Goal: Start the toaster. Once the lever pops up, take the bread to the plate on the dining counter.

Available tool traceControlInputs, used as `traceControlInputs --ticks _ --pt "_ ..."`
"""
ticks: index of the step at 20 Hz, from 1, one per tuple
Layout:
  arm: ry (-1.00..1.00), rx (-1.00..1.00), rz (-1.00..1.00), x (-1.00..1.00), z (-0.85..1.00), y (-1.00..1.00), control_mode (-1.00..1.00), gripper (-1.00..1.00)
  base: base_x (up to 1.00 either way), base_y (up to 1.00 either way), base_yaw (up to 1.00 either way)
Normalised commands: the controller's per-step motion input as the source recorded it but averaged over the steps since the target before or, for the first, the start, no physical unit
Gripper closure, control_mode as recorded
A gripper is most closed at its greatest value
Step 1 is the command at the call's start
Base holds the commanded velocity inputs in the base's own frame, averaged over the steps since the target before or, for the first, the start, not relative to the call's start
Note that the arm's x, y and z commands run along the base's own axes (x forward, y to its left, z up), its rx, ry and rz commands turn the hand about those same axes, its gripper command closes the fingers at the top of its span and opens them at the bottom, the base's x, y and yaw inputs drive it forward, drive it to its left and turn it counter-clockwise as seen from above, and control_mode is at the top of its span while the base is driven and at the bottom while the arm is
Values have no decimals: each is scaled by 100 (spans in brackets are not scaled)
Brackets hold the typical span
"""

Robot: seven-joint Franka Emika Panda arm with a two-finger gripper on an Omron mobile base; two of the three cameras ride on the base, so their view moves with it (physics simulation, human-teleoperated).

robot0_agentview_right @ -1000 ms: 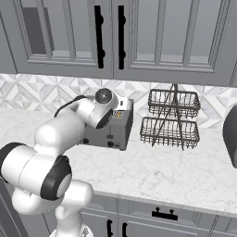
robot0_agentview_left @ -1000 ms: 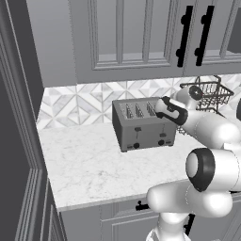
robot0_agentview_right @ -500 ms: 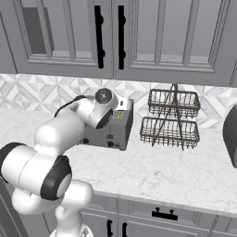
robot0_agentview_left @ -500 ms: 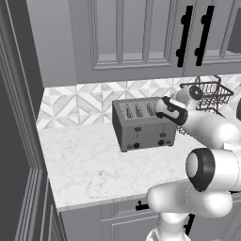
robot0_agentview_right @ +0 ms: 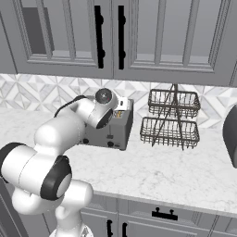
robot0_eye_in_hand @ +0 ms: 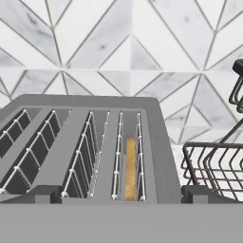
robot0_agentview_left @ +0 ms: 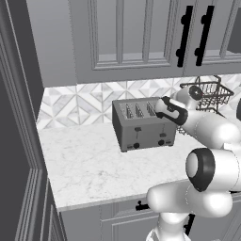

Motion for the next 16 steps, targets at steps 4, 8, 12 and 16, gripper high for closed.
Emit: traceControlInputs --ticks 4,8,12,16 --pt "0 0 0 0 0 0 -100 -100 0 0 0" --pt "0 0 0 0 0 0 -100 -100 0 0 0" --pt "0 0 0 0 0 0 -100 -100 0 0 0" --pt "0 0 0 0 0 0 -100 -100 0 0 0"
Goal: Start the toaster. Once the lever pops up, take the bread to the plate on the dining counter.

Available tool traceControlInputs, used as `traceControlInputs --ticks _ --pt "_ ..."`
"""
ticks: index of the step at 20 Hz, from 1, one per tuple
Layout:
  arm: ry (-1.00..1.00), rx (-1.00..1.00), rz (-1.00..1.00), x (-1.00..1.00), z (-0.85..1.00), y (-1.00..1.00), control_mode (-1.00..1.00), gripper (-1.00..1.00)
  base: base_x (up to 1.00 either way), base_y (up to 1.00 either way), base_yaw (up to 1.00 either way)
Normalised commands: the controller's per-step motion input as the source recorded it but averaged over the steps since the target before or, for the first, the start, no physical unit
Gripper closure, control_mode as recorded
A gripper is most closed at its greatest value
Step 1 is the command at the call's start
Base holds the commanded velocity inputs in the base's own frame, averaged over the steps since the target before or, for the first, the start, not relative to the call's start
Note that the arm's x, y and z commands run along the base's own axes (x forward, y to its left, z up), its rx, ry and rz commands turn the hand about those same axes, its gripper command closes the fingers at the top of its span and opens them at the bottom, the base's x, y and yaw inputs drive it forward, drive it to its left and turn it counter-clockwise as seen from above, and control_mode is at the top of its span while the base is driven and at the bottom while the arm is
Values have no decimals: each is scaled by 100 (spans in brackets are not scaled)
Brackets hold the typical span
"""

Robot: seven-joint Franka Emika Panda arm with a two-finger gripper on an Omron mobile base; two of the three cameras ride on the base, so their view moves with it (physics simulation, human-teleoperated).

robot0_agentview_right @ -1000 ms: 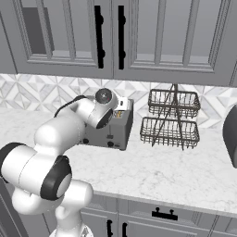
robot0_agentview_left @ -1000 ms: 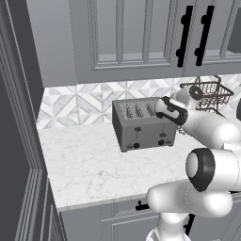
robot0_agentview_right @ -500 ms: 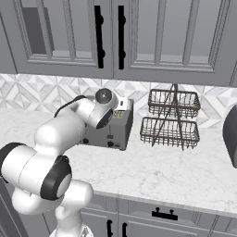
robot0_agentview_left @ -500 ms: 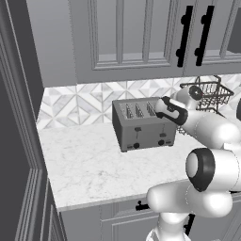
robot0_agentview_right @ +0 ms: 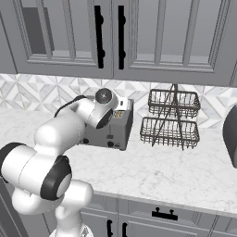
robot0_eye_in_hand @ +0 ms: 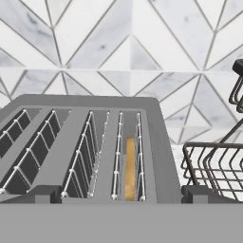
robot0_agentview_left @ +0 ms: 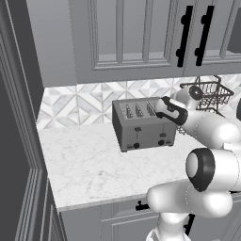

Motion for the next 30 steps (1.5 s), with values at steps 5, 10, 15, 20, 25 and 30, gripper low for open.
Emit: traceControlInputs --ticks 5,10,15,20,25,30 --pt "0 0 0 0 0 0 -100 -100 0 0 0" --pt "0 0 0 0 0 0 -100 -100 0 0 0" --pt "0 0 0 0 0 0 -100 -100 0 0 0" --pt "0 0 0 0 0 0 -100 -100 0 0 0" --pt "0 0 0 0 0 0 -100 -100 0 0 0" --pt "0 0 0 0 0 0 -100 -100 0 0 0"
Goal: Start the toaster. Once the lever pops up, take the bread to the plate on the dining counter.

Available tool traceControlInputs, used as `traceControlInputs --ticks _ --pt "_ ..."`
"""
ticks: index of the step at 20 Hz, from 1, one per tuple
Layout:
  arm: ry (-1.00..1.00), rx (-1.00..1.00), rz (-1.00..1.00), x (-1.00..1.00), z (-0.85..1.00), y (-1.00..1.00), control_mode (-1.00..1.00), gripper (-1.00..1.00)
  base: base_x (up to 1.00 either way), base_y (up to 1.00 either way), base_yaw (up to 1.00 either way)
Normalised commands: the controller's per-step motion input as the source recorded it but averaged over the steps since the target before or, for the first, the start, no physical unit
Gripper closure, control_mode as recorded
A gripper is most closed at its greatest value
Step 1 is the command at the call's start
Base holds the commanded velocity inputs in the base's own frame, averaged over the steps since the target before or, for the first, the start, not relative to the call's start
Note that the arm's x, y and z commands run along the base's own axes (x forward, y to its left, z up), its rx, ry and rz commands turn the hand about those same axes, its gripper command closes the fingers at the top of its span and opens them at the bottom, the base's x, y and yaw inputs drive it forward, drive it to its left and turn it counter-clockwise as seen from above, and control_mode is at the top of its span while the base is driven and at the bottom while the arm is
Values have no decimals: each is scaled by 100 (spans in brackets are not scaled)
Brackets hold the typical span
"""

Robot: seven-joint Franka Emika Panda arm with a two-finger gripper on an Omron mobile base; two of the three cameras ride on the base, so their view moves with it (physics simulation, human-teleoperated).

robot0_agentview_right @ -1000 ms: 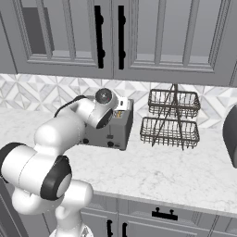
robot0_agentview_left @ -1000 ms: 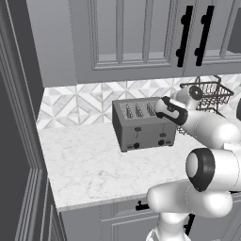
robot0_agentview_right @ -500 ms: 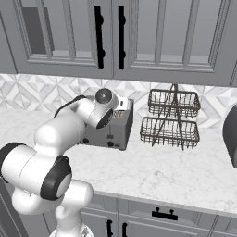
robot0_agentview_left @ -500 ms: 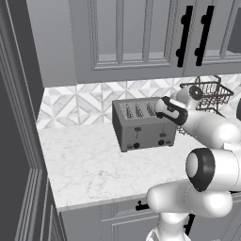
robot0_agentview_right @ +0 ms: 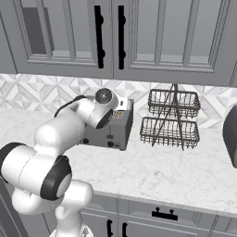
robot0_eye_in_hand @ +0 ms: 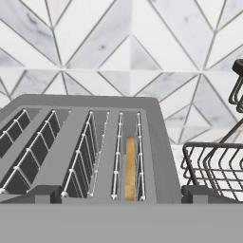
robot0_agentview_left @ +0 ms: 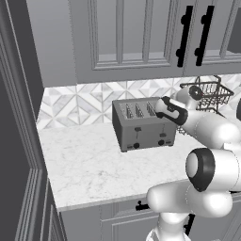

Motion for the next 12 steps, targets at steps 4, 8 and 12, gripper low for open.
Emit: traceControlInputs --ticks 4,8,12 --pt "0 0 0 0 0 0 -100 -100 0 0 0" --pt "0 0 0 0 0 0 -100 -100 0 0 0" --pt "0 0 0 0 0 0 -100 -100 0 0 0"
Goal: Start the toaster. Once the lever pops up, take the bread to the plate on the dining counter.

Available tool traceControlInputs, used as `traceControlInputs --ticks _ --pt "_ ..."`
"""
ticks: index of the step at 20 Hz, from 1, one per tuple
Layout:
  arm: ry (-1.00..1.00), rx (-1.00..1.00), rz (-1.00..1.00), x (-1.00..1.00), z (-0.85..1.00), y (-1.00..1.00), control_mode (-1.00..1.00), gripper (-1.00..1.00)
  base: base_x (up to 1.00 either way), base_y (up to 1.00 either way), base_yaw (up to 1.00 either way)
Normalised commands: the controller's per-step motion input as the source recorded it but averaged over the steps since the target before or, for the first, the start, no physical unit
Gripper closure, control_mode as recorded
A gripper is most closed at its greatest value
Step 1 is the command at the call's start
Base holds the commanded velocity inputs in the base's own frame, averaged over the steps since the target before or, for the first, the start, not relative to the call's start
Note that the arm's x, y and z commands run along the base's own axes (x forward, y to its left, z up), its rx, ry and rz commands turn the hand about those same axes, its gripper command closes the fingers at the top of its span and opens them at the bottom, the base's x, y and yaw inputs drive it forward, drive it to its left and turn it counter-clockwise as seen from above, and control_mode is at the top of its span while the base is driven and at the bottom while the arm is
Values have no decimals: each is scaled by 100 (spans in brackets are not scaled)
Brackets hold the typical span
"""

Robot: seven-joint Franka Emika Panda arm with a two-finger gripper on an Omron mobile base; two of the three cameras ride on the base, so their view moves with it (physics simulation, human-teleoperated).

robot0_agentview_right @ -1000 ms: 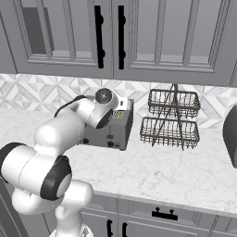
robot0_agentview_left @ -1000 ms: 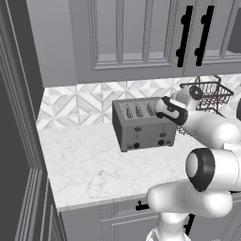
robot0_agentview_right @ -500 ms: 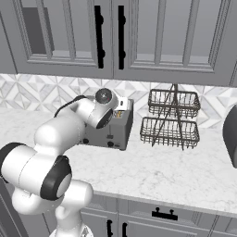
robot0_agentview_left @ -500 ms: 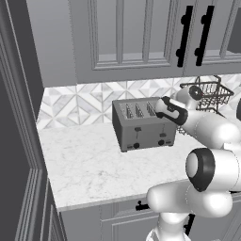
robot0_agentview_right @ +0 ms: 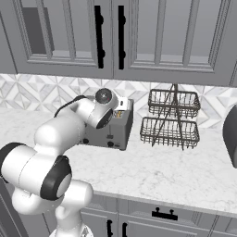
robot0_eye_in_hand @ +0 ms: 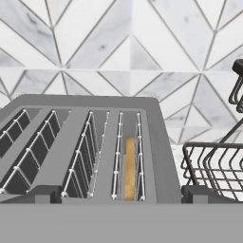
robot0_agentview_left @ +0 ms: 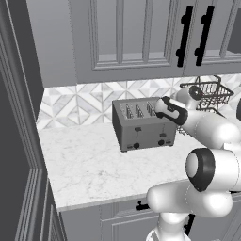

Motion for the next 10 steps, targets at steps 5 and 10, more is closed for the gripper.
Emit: traceControlInputs --ticks 5,10 --pt "0 0 0 0 0 0 -100 -100 0 0 0" --pt "0 0 0 0 0 0 -100 -100 0 0 0"
